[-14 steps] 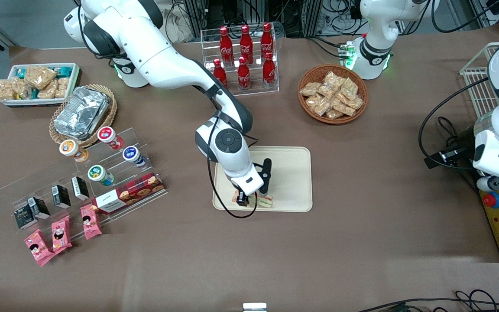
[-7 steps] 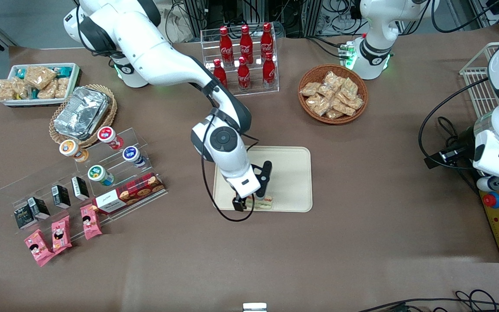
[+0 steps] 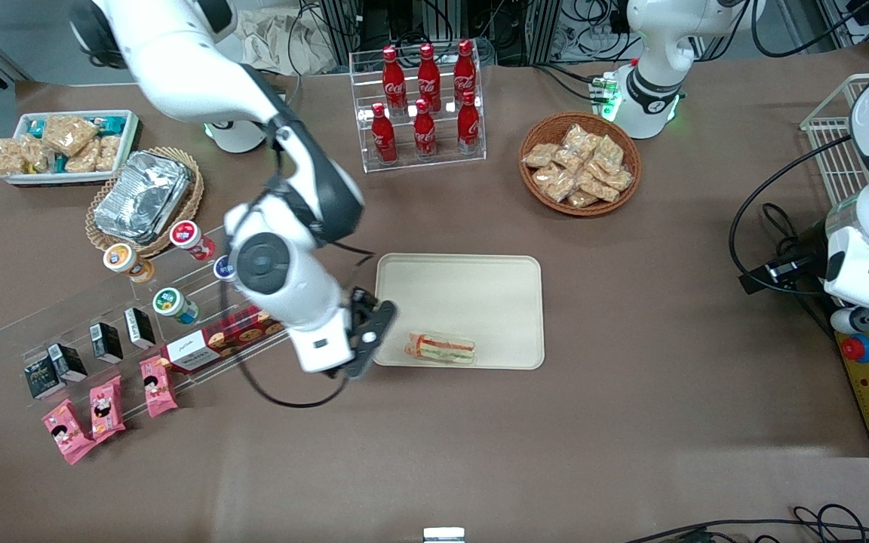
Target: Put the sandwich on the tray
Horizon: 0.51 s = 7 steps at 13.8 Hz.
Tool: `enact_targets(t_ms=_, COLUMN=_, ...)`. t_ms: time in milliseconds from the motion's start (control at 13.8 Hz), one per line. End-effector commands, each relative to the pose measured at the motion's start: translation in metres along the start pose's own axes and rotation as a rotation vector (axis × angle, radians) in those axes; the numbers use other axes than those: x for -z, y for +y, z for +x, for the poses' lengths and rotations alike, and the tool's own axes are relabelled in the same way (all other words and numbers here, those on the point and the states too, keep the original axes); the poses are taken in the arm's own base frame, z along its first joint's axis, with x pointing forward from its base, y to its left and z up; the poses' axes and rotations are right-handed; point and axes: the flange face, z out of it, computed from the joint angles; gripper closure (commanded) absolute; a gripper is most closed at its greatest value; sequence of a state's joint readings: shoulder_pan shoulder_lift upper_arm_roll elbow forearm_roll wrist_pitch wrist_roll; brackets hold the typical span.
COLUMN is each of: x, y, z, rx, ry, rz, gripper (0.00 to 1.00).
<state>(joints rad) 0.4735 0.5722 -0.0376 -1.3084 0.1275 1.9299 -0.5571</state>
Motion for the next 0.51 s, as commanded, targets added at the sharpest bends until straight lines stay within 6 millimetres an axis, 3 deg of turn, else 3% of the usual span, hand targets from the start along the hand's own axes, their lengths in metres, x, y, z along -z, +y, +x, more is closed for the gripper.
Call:
enact_targets(t_ms=0, x=0.054, y=0.020, z=-0.039, rx=-0.181, ry=-0.026, rz=0.055, gripper=0.02)
enact_targets(t_ms=145, x=0.089, y=0.039, z=-0.065, rx=-0.305, ry=-0.018, rz=0.051, gripper=0.02)
enact_targets(t_ms=435, x=0.135, y=0.071, z=-0.113, rx=-0.410, ry=-0.017, rz=0.049, gripper=0.02)
